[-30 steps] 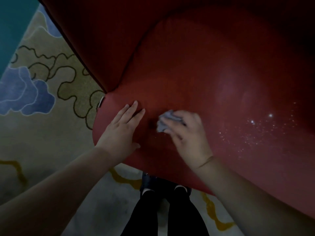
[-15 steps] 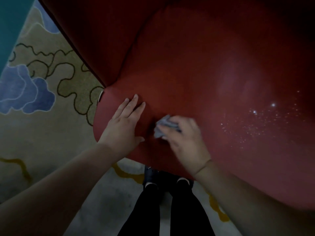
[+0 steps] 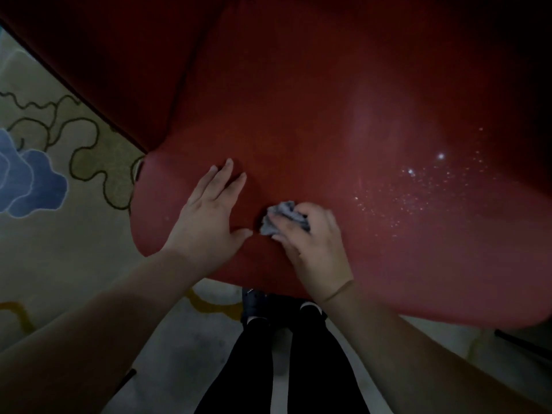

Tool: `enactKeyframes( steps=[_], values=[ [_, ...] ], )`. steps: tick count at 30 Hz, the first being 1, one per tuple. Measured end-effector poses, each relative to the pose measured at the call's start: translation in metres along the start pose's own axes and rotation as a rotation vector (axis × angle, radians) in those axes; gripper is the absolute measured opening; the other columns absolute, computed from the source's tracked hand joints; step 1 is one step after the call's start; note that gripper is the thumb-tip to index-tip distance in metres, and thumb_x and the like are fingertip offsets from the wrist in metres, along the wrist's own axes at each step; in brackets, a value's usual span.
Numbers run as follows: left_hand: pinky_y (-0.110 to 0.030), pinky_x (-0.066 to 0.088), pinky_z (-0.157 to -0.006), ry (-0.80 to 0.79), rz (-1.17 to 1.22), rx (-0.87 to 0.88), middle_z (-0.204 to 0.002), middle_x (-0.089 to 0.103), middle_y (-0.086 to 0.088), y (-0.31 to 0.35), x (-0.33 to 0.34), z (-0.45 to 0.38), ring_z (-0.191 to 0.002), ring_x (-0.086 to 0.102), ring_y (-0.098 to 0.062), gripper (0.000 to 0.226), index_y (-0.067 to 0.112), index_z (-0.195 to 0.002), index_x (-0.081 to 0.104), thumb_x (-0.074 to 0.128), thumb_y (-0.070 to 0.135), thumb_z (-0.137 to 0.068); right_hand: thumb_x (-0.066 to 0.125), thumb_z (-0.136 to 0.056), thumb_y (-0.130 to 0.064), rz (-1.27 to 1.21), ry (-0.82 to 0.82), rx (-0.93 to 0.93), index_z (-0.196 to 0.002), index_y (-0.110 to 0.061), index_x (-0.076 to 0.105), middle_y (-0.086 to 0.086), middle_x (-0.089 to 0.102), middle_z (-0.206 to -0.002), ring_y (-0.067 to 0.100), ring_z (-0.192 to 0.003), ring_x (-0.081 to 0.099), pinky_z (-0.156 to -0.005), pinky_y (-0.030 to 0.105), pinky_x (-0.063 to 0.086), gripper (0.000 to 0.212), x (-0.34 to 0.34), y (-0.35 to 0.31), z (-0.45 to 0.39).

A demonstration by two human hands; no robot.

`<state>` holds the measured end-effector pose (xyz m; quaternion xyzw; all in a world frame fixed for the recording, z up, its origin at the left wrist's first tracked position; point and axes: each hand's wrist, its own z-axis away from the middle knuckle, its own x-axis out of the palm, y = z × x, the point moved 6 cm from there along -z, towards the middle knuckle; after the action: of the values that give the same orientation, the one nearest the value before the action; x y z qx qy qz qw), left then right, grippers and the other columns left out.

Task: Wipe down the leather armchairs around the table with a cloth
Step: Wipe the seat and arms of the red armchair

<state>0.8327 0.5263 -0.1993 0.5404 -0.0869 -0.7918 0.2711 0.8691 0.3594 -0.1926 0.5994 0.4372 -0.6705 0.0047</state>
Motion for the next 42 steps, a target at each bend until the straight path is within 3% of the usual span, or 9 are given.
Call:
enactKeyframes(
  steps=[5, 9, 13, 17, 22, 26, 33, 39, 42],
  values=[
    [-0.040, 0.010, -0.120, -0.028, 0.007, 0.010, -0.162, -0.005, 0.014, 0.020, 0.001, -0.012, -0.148, -0.009, -0.009, 0.090, 0.029, -0.154, 0.017, 0.072, 0.038, -0.082, 0.064, -0.087, -0.020, 0.028, 0.193, 0.212, -0.117, -0.015, 0.068, 0.019, 0.053, -0.101, 0.035, -0.089, 0.053, -0.077, 0.049, 0.050, 0.030, -0.038, 0.059, 0.004],
    [-0.043, 0.012, -0.121, -0.034, -0.008, 0.028, -0.161, -0.007, 0.014, 0.040, 0.002, -0.023, -0.147, -0.011, -0.008, 0.088, 0.029, -0.154, 0.016, 0.069, 0.039, -0.085, 0.061, -0.090, -0.026, -0.020, 0.307, 0.252, -0.122, -0.016, 0.063, 0.004, 0.045, -0.105, 0.022, -0.095, 0.048, -0.085, 0.034, 0.048, 0.033, -0.055, 0.074, 0.002],
    [-0.035, 0.005, -0.120, -0.058, -0.010, 0.076, -0.161, -0.009, 0.016, 0.062, 0.009, -0.032, -0.146, -0.013, -0.005, 0.087, 0.031, -0.154, 0.013, 0.066, 0.044, -0.086, 0.067, -0.087, -0.017, 0.050, 0.177, 0.147, -0.116, -0.015, 0.068, 0.017, 0.054, -0.101, 0.029, -0.088, 0.052, -0.077, 0.045, 0.049, 0.030, -0.046, 0.075, -0.005],
    [-0.038, 0.007, -0.121, -0.068, -0.033, 0.113, -0.161, -0.009, 0.015, 0.074, 0.011, -0.038, -0.144, -0.014, -0.003, 0.087, 0.031, -0.154, 0.013, 0.065, 0.047, -0.085, 0.062, -0.090, -0.014, 0.115, 0.287, 0.322, -0.117, -0.012, 0.067, 0.021, 0.055, -0.099, 0.036, -0.089, 0.053, -0.077, 0.051, 0.049, 0.028, -0.077, 0.117, -0.006],
    [-0.038, 0.007, -0.121, -0.060, -0.062, 0.104, -0.161, -0.008, 0.013, 0.082, 0.013, -0.047, -0.147, -0.012, -0.008, 0.087, 0.029, -0.154, 0.014, 0.065, 0.046, -0.085, 0.061, -0.091, -0.018, 0.083, 0.355, 0.315, -0.119, -0.014, 0.066, 0.017, 0.055, -0.102, 0.032, -0.091, 0.052, -0.078, 0.047, 0.048, 0.029, -0.087, 0.110, -0.010],
    [-0.034, 0.007, -0.119, -0.054, -0.021, 0.127, -0.161, -0.008, 0.014, 0.099, 0.019, -0.050, -0.144, -0.014, -0.003, 0.089, 0.030, -0.154, 0.014, 0.065, 0.049, -0.084, 0.067, -0.086, -0.010, 0.149, 0.158, 0.100, -0.116, -0.015, 0.068, 0.018, 0.058, -0.099, 0.034, -0.082, 0.053, -0.070, 0.044, 0.049, 0.031, -0.068, 0.095, -0.009],
    [-0.037, 0.009, -0.121, -0.102, -0.040, 0.163, -0.160, -0.011, 0.017, 0.125, 0.030, -0.055, -0.144, -0.016, -0.003, 0.092, 0.031, -0.154, 0.012, 0.066, 0.051, -0.082, 0.060, -0.089, -0.007, 0.234, 0.370, 0.371, -0.117, -0.013, 0.068, 0.024, 0.056, -0.099, 0.040, -0.085, 0.054, -0.080, 0.043, 0.045, 0.030, -0.139, 0.177, -0.020],
    [-0.034, 0.008, -0.122, -0.088, -0.064, 0.182, -0.161, -0.010, 0.015, 0.145, 0.038, -0.066, -0.145, -0.015, -0.005, 0.096, 0.030, -0.154, 0.011, 0.068, 0.052, -0.080, 0.069, -0.084, -0.011, 0.178, 0.106, 0.041, -0.118, -0.018, 0.068, 0.016, 0.059, -0.099, 0.033, -0.081, 0.051, -0.070, 0.041, 0.048, 0.034, -0.091, 0.123, -0.017],
    [-0.036, 0.008, -0.122, -0.106, -0.106, 0.199, -0.161, -0.011, 0.013, 0.153, 0.043, -0.071, -0.147, -0.014, -0.008, 0.098, 0.030, -0.154, 0.009, 0.068, 0.054, -0.080, 0.066, -0.086, -0.009, 0.198, 0.210, 0.196, -0.115, -0.017, 0.069, 0.017, 0.058, -0.096, 0.034, -0.079, 0.051, -0.068, 0.045, 0.048, 0.030, -0.112, 0.157, -0.021]
  ],
)
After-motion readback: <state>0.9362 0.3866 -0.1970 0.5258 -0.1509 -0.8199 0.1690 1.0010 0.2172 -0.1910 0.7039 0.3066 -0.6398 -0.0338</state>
